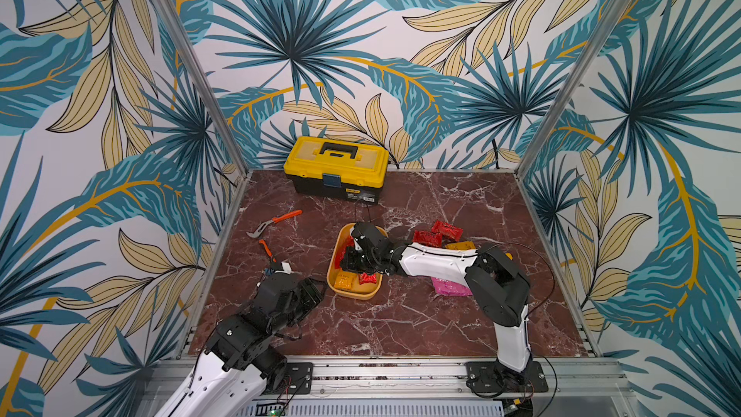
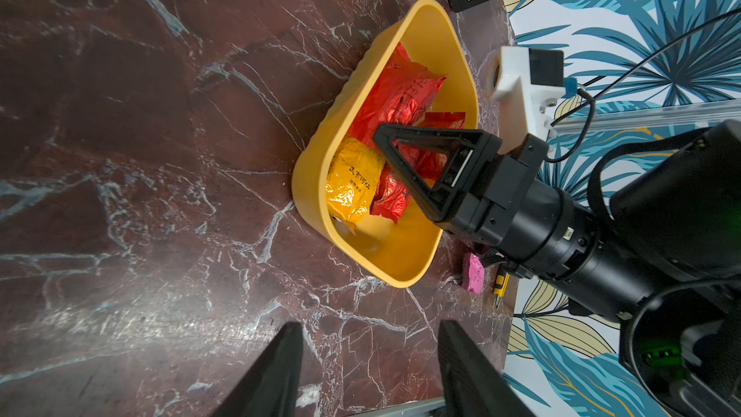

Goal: Take the tea bags out of the storage box
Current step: Pick up the tea bag from the storage box, then place the tea bag at the center of the board.

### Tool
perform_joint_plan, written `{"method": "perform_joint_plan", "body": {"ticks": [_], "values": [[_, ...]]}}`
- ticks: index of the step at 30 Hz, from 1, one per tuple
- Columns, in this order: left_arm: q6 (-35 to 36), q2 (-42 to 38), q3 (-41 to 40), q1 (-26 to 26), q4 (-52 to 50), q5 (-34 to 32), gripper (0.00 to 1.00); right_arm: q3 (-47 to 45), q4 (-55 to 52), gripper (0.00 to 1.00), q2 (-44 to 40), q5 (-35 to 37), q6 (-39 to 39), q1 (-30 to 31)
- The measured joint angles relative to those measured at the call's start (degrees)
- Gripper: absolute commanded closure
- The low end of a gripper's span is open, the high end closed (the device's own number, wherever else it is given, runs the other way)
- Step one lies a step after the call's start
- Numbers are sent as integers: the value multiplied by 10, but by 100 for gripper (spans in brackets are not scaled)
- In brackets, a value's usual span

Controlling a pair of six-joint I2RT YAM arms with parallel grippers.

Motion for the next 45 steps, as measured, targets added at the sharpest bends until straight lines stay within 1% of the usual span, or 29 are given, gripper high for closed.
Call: {"method": "perform_joint_plan", "body": {"ticks": [3, 7, 10, 12, 16, 18, 22, 27, 32, 36, 40, 45], "values": [[0, 0, 0, 0, 0, 0, 41, -10, -10, 100, -16, 0, -4, 0], [2, 22, 1, 0, 11, 1, 42, -41, -31, 100, -86, 1, -13, 0], [7, 70, 5, 0, 31, 13, 43, -62, -44, 100, -160, 7, -26, 0], [14, 111, 14, 0, 44, 26, 46, -71, -52, 100, -204, 14, -38, 0], [23, 195, 42, -6, 87, 49, 46, -100, -70, 100, -283, 17, -61, -11], [26, 221, 57, -14, 104, 53, 46, -123, -82, 100, -312, 17, -73, -28], [31, 264, 85, -33, 140, 59, 46, -173, -113, 100, -354, 0, -96, -91], [31, 313, 104, -52, 180, 67, 46, -235, -143, 100, -393, -56, -131, -179], [31, 334, 104, -59, 198, 73, 46, -265, -158, 100, -396, -148, -178, -247], [31, 334, 104, -59, 203, 75, 46, -269, -163, 100, -363, -209, -217, -271], [31, 334, 104, -59, 203, 76, 46, -263, -165, 100, -307, -244, -241, -282], [31, 334, 104, -60, 203, 77, 45, -240, -166, 100, -243, -255, -259, -285]]}}
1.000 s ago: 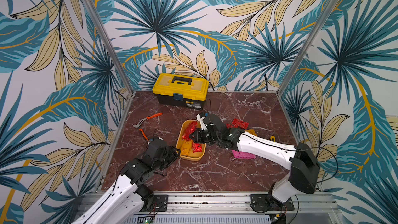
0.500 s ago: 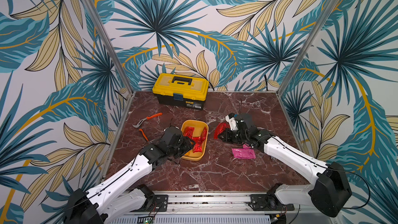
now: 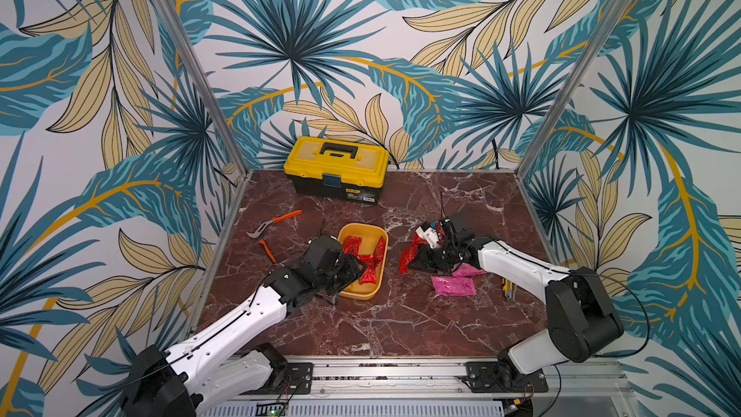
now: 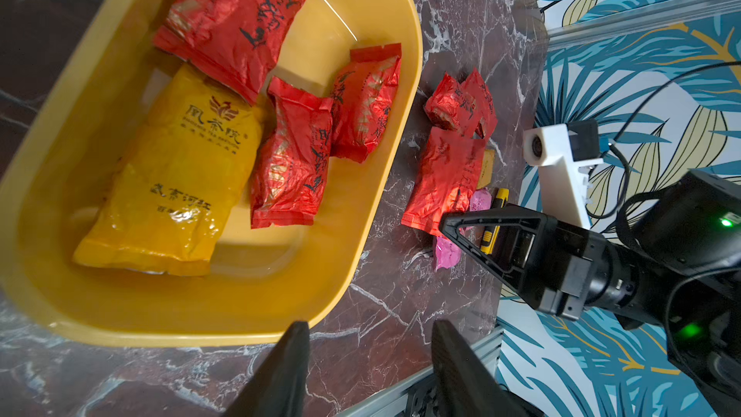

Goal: Take the tea bags out of the storage box
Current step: Place the tea bag at the center of the board.

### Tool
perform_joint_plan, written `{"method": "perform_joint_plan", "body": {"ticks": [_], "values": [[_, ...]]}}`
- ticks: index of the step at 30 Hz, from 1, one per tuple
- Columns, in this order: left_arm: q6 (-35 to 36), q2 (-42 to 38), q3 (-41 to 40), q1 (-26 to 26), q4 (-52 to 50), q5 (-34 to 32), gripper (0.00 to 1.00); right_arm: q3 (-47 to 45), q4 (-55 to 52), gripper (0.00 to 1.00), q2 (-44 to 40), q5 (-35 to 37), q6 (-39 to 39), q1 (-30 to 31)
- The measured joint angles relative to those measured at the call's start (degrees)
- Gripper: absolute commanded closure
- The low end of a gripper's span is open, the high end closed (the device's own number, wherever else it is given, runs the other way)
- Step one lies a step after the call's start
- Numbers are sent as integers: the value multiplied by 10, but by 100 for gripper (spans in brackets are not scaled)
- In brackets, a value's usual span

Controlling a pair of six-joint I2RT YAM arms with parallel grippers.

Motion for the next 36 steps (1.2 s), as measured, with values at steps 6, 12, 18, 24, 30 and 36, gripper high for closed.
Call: {"method": "perform_joint_plan", "body": {"ticks": [6, 12, 18, 24, 30, 36], "values": [[0, 0, 0, 0, -1, 2, 45, 21, 0, 99, 31, 8, -10, -2], [4, 0, 0, 0, -1, 3, 45, 23, 0, 95, 53, 29, -17, -4], [9, 0, 0, 0, -2, 5, 45, 24, -2, 84, 63, 52, -24, -5], [25, 1, 5, 0, -27, 0, 45, 29, -25, 59, 54, 95, -34, -5], [61, 24, 54, -2, -83, -21, 46, 29, -64, 53, -8, 148, -37, -5], [99, 68, 95, -9, -116, -40, 52, 35, -103, 53, -83, 186, -36, -5]]}}
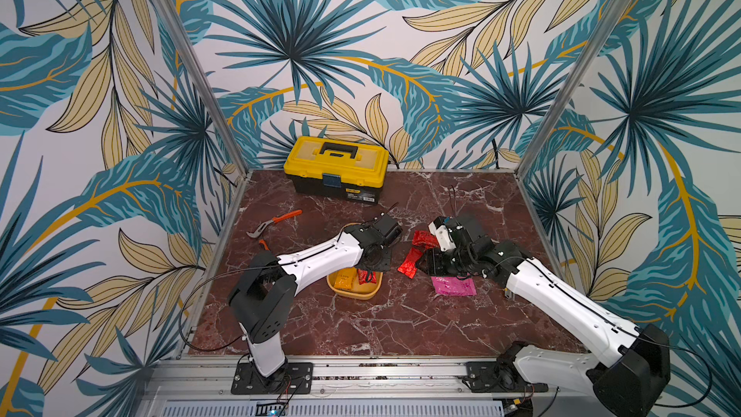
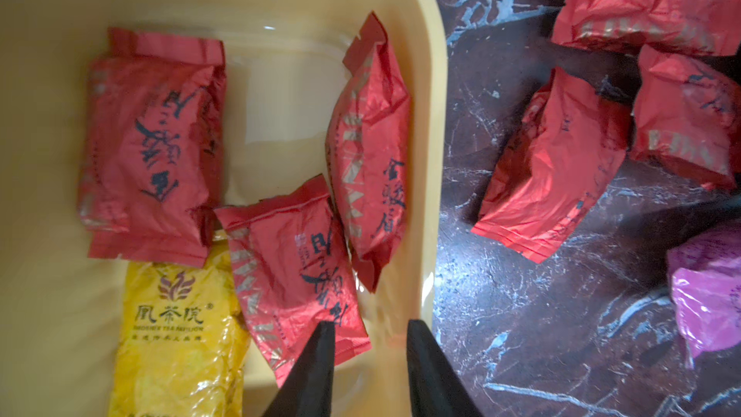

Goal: Take the tea bags out of the storage box
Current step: Pick up the tea bag from the storage box.

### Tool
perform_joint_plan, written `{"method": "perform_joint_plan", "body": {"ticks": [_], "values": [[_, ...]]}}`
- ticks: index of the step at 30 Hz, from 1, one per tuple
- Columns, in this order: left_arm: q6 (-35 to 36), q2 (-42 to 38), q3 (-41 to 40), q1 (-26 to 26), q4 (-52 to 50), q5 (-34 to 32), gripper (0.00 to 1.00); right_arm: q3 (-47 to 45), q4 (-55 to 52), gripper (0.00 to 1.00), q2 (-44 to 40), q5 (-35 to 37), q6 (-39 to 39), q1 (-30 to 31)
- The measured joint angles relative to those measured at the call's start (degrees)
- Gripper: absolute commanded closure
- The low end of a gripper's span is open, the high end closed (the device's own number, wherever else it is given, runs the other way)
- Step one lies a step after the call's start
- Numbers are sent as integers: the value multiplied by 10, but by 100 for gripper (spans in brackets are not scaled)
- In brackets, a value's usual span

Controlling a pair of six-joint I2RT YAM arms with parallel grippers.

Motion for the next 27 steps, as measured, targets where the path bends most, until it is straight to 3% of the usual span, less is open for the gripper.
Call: {"method": "perform_joint_plan", "body": {"ticks": [27], "values": [[19, 58, 33, -6, -18, -33, 66, 0, 1, 53, -7, 0, 4, 0]]}}
